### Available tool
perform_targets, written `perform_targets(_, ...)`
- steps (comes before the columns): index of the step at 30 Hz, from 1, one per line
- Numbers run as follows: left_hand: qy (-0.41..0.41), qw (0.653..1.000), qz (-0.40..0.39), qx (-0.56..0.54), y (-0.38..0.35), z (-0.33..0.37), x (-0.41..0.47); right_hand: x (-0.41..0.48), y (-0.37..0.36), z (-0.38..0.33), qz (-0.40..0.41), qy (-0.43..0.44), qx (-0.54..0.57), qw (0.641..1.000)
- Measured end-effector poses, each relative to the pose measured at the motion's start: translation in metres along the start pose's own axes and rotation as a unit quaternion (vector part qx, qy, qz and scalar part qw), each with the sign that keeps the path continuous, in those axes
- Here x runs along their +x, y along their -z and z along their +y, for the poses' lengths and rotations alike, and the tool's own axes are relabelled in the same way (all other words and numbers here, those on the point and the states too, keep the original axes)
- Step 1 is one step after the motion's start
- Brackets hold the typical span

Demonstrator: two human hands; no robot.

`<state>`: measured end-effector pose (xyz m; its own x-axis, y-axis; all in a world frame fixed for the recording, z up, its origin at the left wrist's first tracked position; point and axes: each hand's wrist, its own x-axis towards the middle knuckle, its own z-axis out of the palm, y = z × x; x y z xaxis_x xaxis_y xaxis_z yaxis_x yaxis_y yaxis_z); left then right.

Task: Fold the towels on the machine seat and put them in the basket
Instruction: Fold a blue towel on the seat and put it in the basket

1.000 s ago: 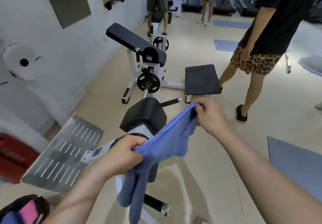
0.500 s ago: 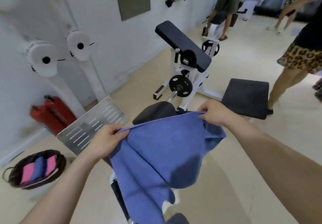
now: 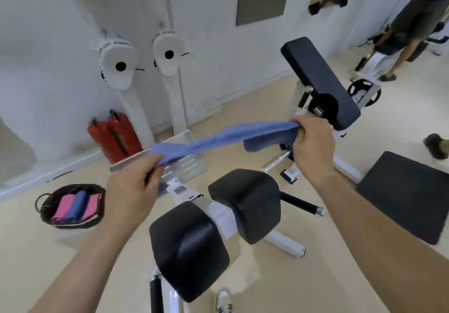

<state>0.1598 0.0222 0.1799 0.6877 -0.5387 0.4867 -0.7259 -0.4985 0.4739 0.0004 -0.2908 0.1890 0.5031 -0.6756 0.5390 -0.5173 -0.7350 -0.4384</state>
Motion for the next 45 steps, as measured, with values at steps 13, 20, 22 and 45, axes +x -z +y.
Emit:
perform_targets(13,0.081,0.749,-0.656,0.039,-0.155,-0.021,-0.102,-0.1,-0.124,0.135,-0.49,-0.072,-0.124,0.86)
perform_targets(20,0.178,0.88,-0.437,-0.047,-0.252,0.011,0.006,-0.063,-0.151,0.159,-0.421,-0.238,0.08,0.872)
perform_targets(22,0.232,0.883,-0.403,-0.069,-0.294,0.012,0.038,-0.057,-0.166,0.163,-0.448,-0.298,0.144,0.83)
perform_targets(45,0.051,0.901,-0.431,-0.023,-0.449,0.064,0.086,-0.039,-0.178,0.223,-0.427,-0.288,0.087,0.853)
